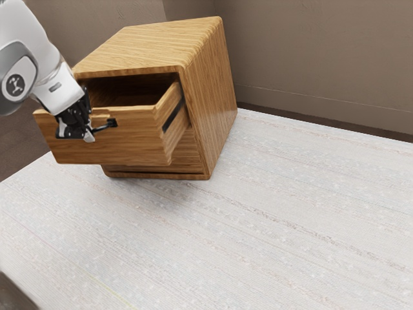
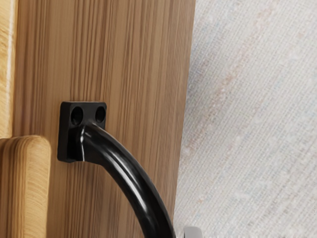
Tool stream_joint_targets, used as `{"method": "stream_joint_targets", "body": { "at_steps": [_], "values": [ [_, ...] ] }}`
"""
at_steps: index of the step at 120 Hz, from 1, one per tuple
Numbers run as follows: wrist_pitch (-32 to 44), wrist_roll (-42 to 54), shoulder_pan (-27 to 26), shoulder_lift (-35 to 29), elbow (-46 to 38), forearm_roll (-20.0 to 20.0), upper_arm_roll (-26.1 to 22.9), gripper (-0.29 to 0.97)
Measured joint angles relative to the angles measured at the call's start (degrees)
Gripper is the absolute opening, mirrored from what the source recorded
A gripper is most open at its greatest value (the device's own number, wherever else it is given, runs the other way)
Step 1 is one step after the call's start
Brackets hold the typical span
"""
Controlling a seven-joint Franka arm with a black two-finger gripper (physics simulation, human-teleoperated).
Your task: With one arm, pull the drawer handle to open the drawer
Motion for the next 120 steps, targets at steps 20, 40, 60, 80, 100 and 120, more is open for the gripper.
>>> {"method": "stream_joint_targets", "body": {
  "at_steps": [20,40,60,80,100,120],
  "values": [
    [1.25,-0.53,-0.06,-3.94,-5.11,0.26,-0.01,0.00],
    [1.02,-0.95,-0.68,-8.17,-8.74,0.16,-0.10,-0.06],
    [0.91,-1.70,-1.24,-12.21,-11.37,0.40,-0.10,-0.13],
    [0.95,-2.40,-1.31,-14.67,-14.11,0.48,-0.07,-0.10],
    [0.74,-3.93,-1.32,-15.75,-15.36,0.30,-0.09,0.00],
    [-0.39,-6.17,-1.18,-16.75,-15.99,0.11,-0.09,0.01]
  ]
}}
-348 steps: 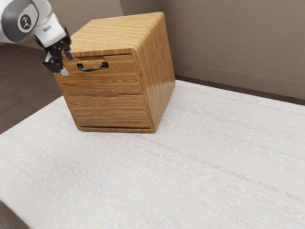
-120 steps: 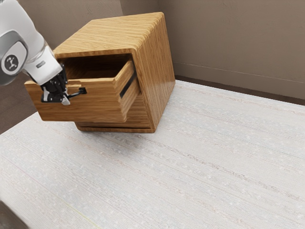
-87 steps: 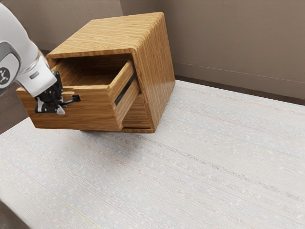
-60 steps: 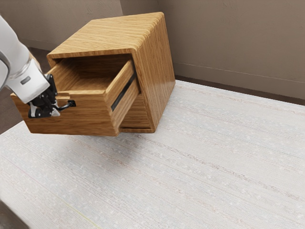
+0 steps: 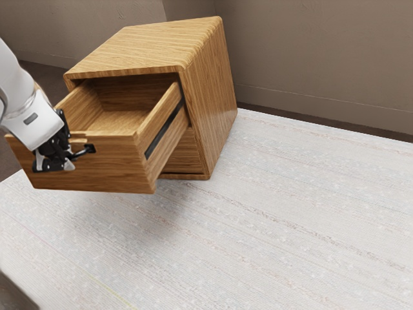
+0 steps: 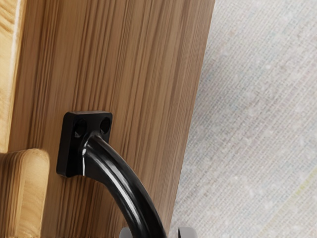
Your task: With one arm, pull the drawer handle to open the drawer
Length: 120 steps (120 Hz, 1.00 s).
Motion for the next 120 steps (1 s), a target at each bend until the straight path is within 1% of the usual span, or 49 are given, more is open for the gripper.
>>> {"method": "stream_joint_targets", "body": {
  "at_steps": [16,42,59,68,72,75,80,84,91,94,97,103,114,120],
  "values": [
    [-0.73,-1.36,0.05,-0.06,-0.05,-0.05,0.00,0.05],
    [-1.27,-2.98,0.01,-0.15,0.63,-0.22,-0.05,0.15],
    [-2.56,-3.76,-0.38,-0.24,4.75,-0.48,-0.75,0.18],
    [-4.36,-4.09,-1.18,0.37,10.16,-1.81,-1.12,0.19],
    [-6.03,-4.16,-1.32,1.83,14.09,-2.70,-1.31,0.19],
    [-8.34,-4.21,-1.30,4.64,19.05,-3.36,-1.25,0.19],
    [-14.24,-4.57,-1.52,12.01,30.23,-4.08,-0.80,0.21],
    [-18.73,-5.25,-3.74,15.85,35.98,-4.01,0.80,0.24],
    [-24.97,-6.55,-13.92,19.51,40.72,-3.32,10.40,0.35],
    [-27.13,-7.10,-16.29,20.44,41.59,-3.30,13.55,0.39],
    [-29.04,-7.57,-17.60,21.07,42.14,-3.59,15.53,0.42],
    [-32.23,-8.47,-18.98,21.75,42.71,-4.64,17.39,0.48],
    [-36.39,-9.65,-20.90,22.15,43.08,-5.41,17.99,0.55],
    [-37.99,-9.90,-25.19,24.18,45.52,-4.10,19.70,0.58]
  ]
}}
